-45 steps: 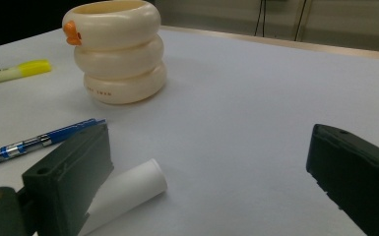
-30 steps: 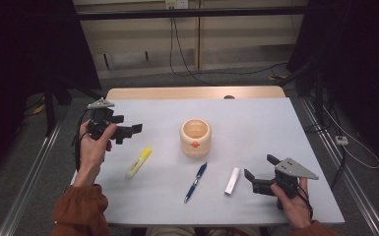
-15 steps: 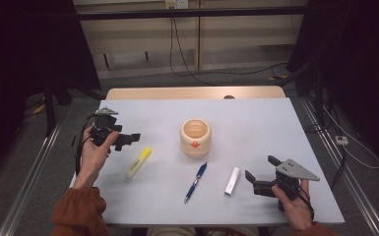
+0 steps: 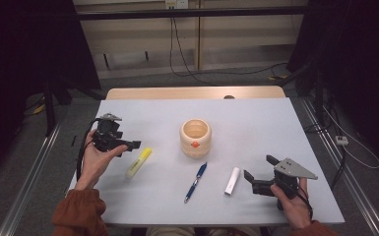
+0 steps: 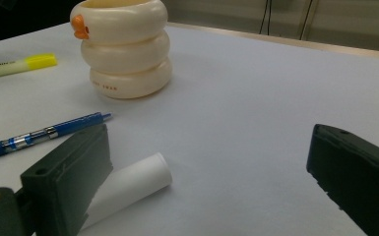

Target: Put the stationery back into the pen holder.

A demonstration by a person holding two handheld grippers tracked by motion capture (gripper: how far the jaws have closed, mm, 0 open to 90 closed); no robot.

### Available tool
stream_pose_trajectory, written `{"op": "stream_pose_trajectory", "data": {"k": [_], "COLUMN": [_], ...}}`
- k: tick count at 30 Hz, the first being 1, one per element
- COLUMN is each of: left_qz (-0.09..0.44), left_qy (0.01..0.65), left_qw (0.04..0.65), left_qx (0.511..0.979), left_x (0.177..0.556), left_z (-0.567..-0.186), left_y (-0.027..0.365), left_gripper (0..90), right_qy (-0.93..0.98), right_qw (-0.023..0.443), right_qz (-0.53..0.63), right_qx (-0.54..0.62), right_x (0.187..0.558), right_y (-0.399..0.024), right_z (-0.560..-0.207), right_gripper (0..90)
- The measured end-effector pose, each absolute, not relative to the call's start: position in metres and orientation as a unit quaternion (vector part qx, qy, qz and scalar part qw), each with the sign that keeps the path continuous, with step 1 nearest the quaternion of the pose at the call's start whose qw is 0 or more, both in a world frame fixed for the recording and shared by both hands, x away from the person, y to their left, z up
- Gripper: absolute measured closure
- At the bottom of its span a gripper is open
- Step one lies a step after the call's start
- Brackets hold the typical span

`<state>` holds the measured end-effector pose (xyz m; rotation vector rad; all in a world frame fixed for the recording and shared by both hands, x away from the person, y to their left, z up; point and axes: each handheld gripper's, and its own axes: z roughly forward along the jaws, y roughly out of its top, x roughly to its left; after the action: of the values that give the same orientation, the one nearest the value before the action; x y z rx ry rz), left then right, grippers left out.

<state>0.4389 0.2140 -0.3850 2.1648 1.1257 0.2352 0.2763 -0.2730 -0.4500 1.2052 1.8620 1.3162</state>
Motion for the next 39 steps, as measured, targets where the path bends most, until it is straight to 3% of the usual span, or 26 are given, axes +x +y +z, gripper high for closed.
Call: {"op": "stream_pose_trajectory", "data": {"k": [14,39], "left_qz": [0.076,0.056], "left_qy": [0.459,0.448], "left_qw": [0.297,0.243], "left_qx": [0.834,0.858], "left_x": [0.44,0.442], "left_z": [-0.401,-0.431], "left_y": [0.211,0.177], "left_gripper": [19.3,46.2], "right_qy": [0.695,0.698], "right_qw": [0.277,0.274], "right_qz": [0.491,0.49], "right_qx": [0.446,0.444], "right_x": [0.276,0.277], "right_y": [-0.273,-0.272], "right_z": [-0.449,-0.45], "right_gripper": [2.5,2.5]}}
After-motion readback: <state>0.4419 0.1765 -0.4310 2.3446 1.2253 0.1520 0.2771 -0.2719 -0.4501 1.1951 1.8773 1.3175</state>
